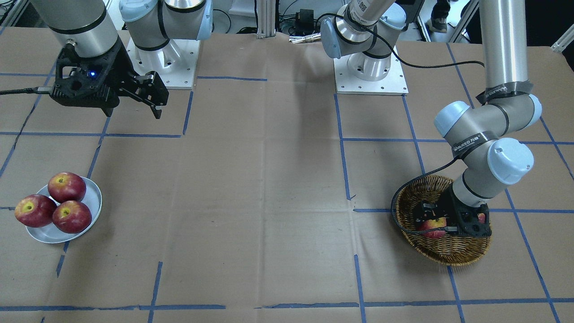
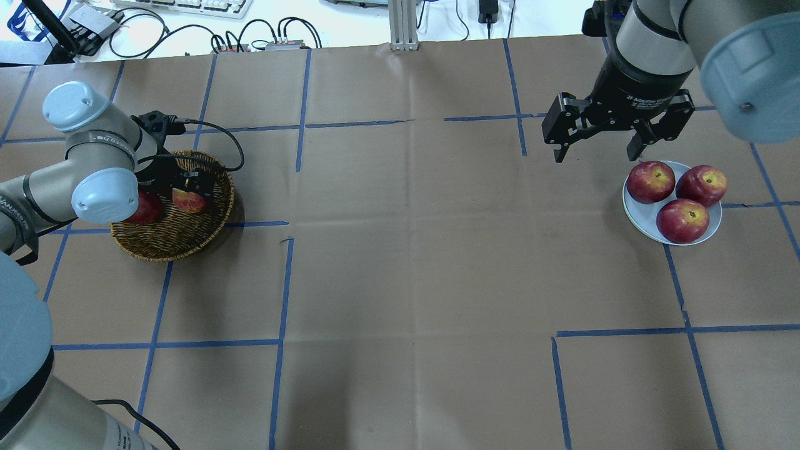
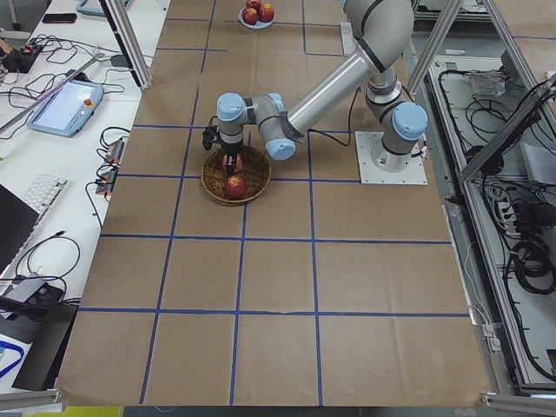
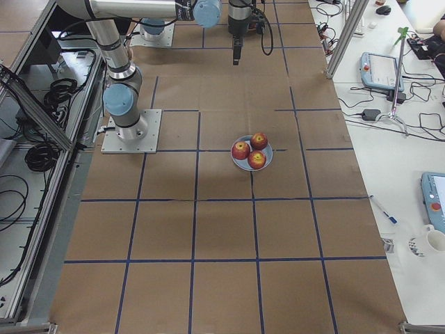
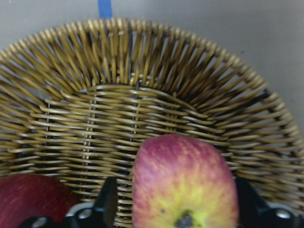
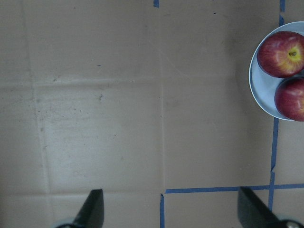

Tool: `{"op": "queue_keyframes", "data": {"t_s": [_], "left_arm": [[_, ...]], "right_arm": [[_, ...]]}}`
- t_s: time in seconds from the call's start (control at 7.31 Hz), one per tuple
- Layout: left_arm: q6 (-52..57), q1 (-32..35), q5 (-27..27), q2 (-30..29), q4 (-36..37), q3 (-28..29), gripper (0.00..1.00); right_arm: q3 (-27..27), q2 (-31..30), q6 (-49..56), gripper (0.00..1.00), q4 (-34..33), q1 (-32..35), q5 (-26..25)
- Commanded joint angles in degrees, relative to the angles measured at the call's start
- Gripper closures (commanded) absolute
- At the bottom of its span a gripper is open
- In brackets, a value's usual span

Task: Transfer apple from basket to plate
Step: 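Close the left gripper on the yellow-red apple and lift it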

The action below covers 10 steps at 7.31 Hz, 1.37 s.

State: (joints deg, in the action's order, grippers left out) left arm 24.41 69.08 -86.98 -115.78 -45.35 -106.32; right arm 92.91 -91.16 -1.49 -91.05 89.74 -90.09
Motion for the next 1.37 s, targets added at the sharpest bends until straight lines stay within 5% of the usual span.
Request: {"op": "queue_keyframes", "data": {"t_s": [0.0, 0.41, 0.68, 1.23], "left_arm": [[-0.3, -0.3, -1.3, -0.3, 0.0, 0.1, 0.6], [-0.8, -0.2, -1.5, 3.0, -0.8, 2.3, 0.69], [-2.1, 3.8, 0.0, 10.8, -10.0, 3.2, 0.69], [-19.0, 28.6, 0.0, 11.3, -10.1, -3.2, 0.69]], "right_arm": [[0.0, 0.0, 0.0, 0.0, 0.1, 0.1, 0.0], [0.1, 0.0, 0.0, 0.0, 0.0, 0.1, 0.0], [0.0, 0.0, 0.0, 0.0, 0.0, 0.1, 0.1], [0.1, 0.0, 0.0, 0.0, 0.1, 0.1, 0.0]]}}
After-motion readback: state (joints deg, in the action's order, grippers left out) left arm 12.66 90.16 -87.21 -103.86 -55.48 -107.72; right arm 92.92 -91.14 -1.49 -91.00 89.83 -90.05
